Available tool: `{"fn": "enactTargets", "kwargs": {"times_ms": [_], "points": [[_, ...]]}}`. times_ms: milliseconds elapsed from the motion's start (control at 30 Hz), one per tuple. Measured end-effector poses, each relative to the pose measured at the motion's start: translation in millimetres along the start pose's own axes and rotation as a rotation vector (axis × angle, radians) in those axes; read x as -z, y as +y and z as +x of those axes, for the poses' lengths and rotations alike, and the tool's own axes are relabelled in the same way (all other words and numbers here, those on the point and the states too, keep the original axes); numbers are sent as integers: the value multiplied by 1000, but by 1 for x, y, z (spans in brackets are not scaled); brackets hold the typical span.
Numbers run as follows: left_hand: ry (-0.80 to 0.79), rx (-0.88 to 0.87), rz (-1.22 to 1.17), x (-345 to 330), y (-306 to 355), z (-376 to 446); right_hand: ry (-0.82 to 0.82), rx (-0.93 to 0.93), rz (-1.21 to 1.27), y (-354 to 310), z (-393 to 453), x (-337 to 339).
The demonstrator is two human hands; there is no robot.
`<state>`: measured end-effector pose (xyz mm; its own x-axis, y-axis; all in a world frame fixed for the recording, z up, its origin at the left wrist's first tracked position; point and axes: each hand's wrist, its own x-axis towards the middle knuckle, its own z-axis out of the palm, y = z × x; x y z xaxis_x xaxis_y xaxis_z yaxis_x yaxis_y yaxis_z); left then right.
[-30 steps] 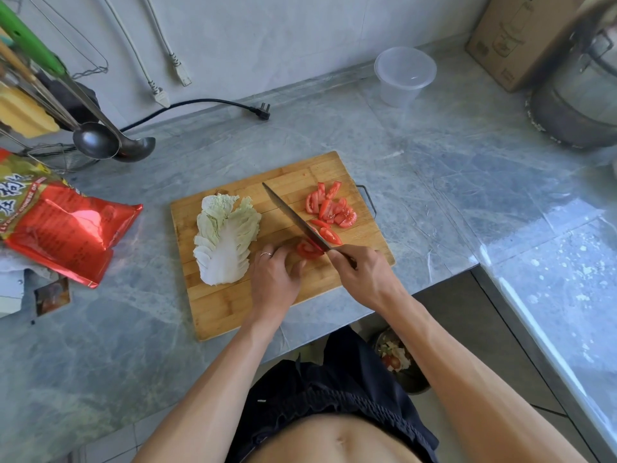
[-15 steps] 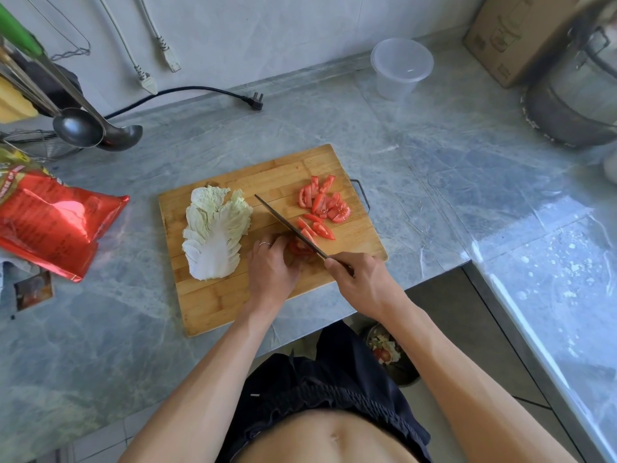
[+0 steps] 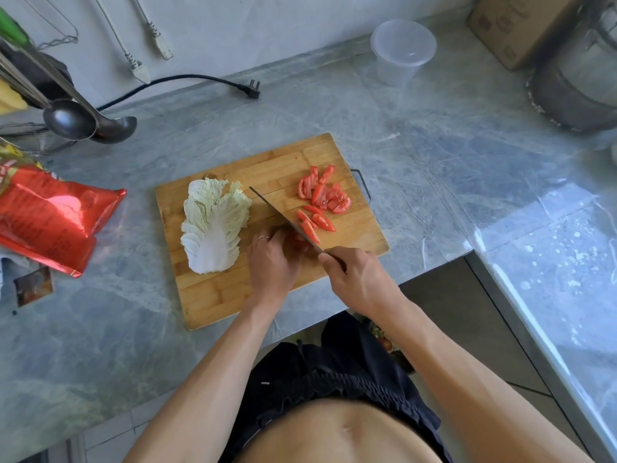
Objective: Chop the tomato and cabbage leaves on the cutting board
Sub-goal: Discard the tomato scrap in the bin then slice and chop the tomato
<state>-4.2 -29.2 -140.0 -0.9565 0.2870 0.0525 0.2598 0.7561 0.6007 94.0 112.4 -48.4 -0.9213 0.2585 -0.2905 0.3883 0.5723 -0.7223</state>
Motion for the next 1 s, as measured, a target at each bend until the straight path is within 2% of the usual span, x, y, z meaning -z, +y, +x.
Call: {"fn": "enactTargets", "kwargs": {"times_ms": [233, 367, 1000], "points": [[7, -27, -33, 3, 0, 0, 35, 39, 29, -2, 10, -4], [-1, -8, -54, 4, 4, -3, 58, 1, 112, -3, 17, 3], [-5, -86, -113, 6, -7, -6, -47, -18, 101, -13, -22, 20]]}}
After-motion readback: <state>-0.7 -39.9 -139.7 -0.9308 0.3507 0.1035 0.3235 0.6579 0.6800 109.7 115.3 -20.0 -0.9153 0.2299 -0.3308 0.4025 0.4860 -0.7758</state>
